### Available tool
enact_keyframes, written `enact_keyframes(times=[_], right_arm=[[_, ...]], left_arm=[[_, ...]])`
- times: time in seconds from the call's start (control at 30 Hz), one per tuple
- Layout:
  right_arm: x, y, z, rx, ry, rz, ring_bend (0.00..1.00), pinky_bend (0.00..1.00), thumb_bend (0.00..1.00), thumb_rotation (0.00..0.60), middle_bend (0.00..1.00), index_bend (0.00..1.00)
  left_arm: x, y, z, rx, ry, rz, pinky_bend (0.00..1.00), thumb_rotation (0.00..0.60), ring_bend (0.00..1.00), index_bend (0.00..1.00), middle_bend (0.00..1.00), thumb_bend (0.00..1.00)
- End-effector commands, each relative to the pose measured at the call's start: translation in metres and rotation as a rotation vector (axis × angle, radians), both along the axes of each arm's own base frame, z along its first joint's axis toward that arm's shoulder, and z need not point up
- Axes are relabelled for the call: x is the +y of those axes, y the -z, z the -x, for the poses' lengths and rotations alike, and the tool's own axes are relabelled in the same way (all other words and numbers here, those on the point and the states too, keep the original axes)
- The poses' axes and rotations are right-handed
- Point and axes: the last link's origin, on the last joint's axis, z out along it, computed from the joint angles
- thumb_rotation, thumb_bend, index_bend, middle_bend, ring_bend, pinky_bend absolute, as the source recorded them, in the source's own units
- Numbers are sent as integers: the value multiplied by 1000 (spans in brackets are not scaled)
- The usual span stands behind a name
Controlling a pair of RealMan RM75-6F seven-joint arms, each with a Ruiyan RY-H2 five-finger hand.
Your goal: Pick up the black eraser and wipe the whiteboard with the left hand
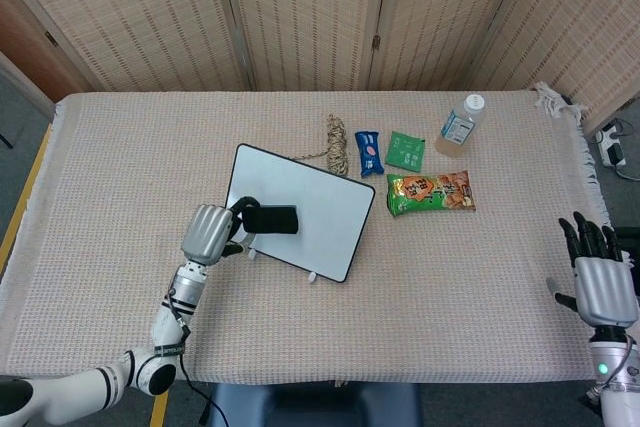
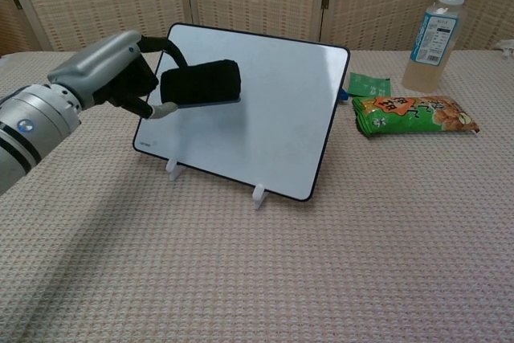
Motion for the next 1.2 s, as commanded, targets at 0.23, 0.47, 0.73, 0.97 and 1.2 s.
enact_keyframes(times=[0.23,0.47,0.73,0.97,1.2], right_arm=[[-2,-4,3,-12,16,8,0,0,308,600,0,0],[-3,-5,4,-15,23,10,0,0,307,600,0,0],[-1,-7,4,-18,22,21,0,0,308,600,0,0],[0,-7,4,-16,23,24,0,0,308,600,0,0],[2,-7,3,-12,16,27,0,0,308,600,0,0]], left_arm=[[17,22,-26,-15,35,-7,1000,600,955,569,1000,517],[20,34,-33,2,45,27,1000,600,949,501,1000,507],[21,39,-35,19,45,31,1000,600,947,190,1000,448],[21,39,-35,14,44,31,1000,600,947,117,1000,403],[8,27,-25,33,58,36,1000,600,948,92,1000,381]])
